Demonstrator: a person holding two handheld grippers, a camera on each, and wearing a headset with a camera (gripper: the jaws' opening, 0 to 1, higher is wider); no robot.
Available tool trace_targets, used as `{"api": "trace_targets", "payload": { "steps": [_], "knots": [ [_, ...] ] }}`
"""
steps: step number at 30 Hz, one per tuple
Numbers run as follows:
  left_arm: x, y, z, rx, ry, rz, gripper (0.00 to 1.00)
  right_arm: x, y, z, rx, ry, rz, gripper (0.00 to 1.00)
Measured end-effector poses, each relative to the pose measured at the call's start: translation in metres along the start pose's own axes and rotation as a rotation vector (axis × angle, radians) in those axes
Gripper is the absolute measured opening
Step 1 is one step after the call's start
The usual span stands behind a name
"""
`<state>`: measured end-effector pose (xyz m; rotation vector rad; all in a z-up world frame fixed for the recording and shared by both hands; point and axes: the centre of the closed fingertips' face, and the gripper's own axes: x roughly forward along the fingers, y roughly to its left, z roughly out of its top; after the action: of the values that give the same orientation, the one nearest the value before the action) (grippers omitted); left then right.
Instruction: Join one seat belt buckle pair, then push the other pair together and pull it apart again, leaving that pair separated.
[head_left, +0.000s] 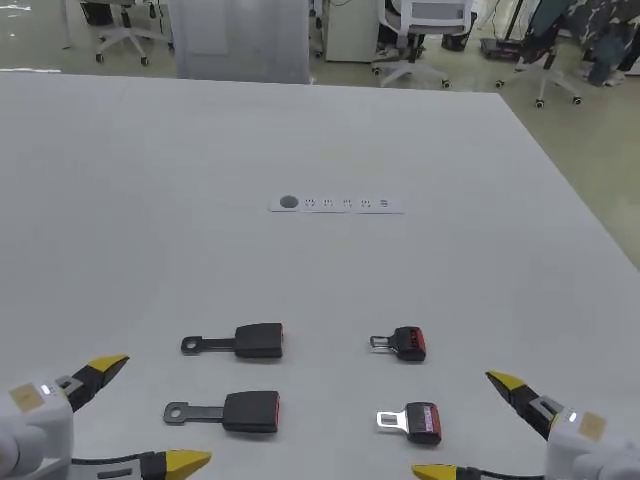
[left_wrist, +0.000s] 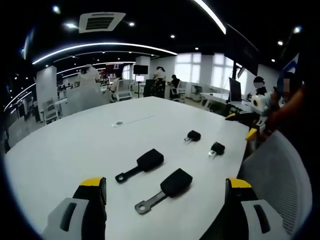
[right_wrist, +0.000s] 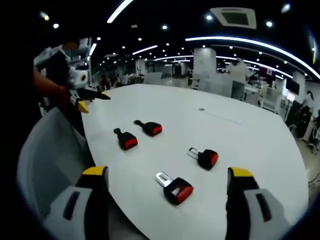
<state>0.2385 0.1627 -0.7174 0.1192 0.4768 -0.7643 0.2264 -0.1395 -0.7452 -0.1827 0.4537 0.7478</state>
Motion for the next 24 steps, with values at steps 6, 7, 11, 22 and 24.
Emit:
{"api": "trace_targets", "payload": {
  "steps": [6,7,11,22,24],
  "knots": [
    [-0.0001,-0.0008,0.0003,-0.004,0.000,-0.001,1.00,-0.0002,-0.0002,0.0003,-0.002,0.003,0.003,1.00],
    [-0.0001,-0.0013,0.0007,-0.004,-0.001,-0.001,1.00,-0.0001,-0.0002,0.0004,-0.003,0.003,0.004,1.00],
    [-0.0004,-0.0012,-0.0003,-0.006,-0.001,-0.002,1.00,0.0001,-0.0001,0.0004,-0.001,0.002,0.005,1.00],
    [0.0007,-0.0021,-0.0028,-0.010,0.000,-0.004,1.00,0.0002,0.0003,0.0008,0.000,0.001,0.006,0.99],
    [0.0014,-0.0030,-0.0031,-0.008,0.002,-0.006,1.00,0.0001,0.0001,0.0005,-0.001,0.001,0.006,0.99]
  ]
}}
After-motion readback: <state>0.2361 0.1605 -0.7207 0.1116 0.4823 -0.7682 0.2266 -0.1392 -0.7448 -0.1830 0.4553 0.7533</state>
